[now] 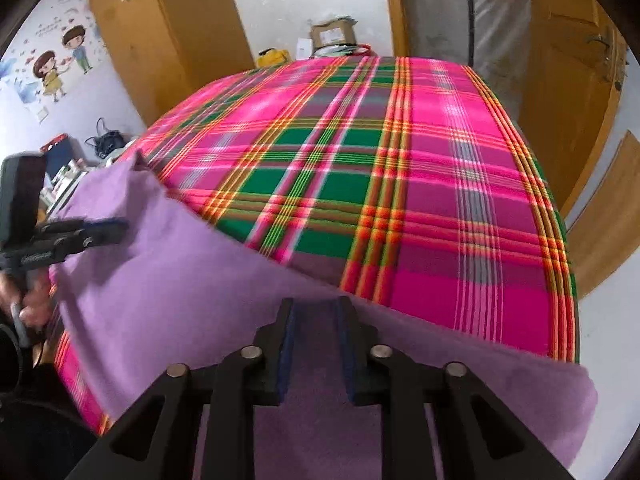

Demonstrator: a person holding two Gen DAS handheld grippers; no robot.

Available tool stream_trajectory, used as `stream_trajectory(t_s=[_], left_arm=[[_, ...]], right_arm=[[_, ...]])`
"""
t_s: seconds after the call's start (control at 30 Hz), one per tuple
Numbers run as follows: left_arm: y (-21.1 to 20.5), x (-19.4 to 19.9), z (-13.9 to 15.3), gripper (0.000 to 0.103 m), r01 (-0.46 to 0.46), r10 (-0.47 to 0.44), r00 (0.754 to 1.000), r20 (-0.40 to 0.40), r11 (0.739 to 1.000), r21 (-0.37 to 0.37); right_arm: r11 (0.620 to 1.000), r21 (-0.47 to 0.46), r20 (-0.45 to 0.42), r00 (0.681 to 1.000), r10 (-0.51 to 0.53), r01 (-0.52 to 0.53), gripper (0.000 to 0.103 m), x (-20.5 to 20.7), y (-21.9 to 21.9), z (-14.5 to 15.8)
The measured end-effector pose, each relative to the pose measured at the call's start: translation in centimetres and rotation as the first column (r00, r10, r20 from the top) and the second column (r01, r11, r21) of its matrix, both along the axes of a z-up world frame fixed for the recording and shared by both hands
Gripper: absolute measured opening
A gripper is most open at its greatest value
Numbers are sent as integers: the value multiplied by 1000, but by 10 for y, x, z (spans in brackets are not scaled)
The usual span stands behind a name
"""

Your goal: Fold clothes

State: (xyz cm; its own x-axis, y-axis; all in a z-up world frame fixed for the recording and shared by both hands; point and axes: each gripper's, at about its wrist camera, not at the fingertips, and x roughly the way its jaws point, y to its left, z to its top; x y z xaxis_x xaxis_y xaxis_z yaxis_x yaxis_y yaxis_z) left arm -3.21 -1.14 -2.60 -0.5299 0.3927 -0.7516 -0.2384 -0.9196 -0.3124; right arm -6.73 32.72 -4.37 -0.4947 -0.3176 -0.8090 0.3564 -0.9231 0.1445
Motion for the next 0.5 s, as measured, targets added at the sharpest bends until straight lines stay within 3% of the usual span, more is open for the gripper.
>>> stream_trajectory(t_s=[0.17, 0.23, 0.33, 0.4, 0.5], left_arm=[[-21, 13, 1, 29, -49, 49, 998, -28, 999, 17], [-27, 18, 3, 35, -75, 75, 995, -58, 997, 4], [-41, 24, 4, 46, -111, 111, 990, -83, 994, -4], [-52, 27, 4, 63, -144, 143, 986, -91, 990, -5], [-70, 31, 4, 72, -207, 205, 974, -98, 978, -8]], right_arm=[[992, 46, -55, 992, -114, 116, 16, -3, 10, 7], [996, 0, -132, 987, -87, 87, 15, 14, 5, 22], [998, -56, -183, 982, -35, 25, 24, 36, -14, 30], [997, -70, -156, 988, 8, -20, 25, 43, -29, 25], [996, -58, -136, 989, 64, -72, 25, 53, -52, 17]])
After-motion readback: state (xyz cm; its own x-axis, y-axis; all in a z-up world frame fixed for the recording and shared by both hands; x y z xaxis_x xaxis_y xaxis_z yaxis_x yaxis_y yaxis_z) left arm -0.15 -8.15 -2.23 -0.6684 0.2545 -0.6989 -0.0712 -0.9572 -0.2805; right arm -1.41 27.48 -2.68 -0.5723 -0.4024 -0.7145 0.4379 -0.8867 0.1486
